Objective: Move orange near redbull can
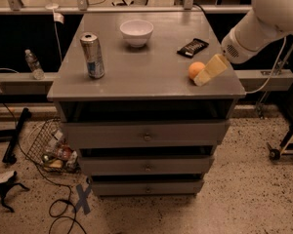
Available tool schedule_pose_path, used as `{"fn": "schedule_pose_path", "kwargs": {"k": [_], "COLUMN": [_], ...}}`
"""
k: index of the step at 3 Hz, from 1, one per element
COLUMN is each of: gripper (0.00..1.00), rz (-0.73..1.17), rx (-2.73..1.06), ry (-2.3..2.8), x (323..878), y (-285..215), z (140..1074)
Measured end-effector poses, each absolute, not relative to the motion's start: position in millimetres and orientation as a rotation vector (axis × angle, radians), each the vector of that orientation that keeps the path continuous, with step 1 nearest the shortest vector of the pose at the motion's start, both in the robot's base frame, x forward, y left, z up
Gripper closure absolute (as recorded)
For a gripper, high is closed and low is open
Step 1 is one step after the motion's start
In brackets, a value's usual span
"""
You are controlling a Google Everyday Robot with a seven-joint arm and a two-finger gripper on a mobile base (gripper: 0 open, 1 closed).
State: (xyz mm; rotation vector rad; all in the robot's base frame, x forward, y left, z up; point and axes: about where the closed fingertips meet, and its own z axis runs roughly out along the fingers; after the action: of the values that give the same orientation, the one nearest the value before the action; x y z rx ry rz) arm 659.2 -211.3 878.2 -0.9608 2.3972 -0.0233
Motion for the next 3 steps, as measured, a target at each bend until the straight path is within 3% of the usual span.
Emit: {"fn": "schedule_pose_path", "kwargs": {"k": [2, 3], "gripper": [0.02, 0.24], "rz": [0.010, 0.020], "rx": [-0.936, -0.964], "ry": [2.418, 2.404], "x": [684, 690], "y": [-200, -189], "z": [852, 849]}}
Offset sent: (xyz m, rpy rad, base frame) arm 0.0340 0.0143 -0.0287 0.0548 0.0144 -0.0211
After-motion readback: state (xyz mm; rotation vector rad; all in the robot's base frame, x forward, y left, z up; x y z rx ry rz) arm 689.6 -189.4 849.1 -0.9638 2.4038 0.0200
